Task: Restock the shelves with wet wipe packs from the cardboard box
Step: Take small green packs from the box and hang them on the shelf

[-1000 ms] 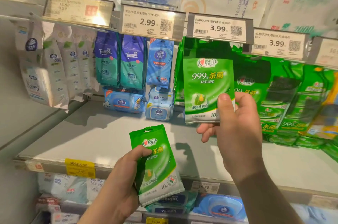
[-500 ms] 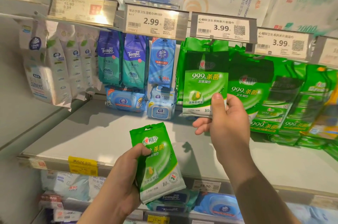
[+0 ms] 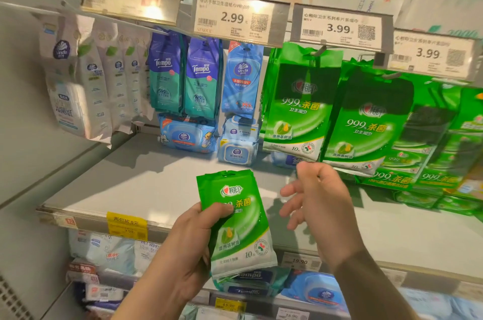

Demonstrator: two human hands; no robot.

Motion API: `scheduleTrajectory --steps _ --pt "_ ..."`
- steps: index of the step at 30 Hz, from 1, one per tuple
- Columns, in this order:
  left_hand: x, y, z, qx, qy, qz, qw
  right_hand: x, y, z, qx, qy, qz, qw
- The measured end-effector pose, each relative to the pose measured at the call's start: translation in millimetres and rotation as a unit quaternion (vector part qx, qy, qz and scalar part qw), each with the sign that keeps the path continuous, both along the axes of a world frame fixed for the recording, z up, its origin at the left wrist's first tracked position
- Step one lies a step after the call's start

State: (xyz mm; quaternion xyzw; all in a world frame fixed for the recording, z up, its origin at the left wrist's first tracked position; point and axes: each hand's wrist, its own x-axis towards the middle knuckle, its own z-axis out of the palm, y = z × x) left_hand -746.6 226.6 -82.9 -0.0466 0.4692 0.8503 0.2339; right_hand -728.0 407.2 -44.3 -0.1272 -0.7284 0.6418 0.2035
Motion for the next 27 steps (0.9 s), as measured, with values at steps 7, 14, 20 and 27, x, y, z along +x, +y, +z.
scheduleTrajectory --steps 7,14,20,27 --pt "-1.9 6.4 1.4 -0.012 0.044 0.008 0.999 16.8 3.2 -13.1 0.234 -0.196 0.175 0.936" --pt "-3.7 8.2 1.6 -0.003 0.074 -0.01 0.997 14.6 10.5 -20.5 0.298 -0.186 0.199 0.915" --pt "-16.0 5.0 -1.6 0.014 0.007 0.069 0.997 17.9 7.8 -15.1 0.232 -0.13 0.151 0.952" --pt "-40.9 -6.7 -22.2 0.02 -0.023 0.09 0.995 27.2 4.2 15.8 0.131 0.109 0.084 0.982"
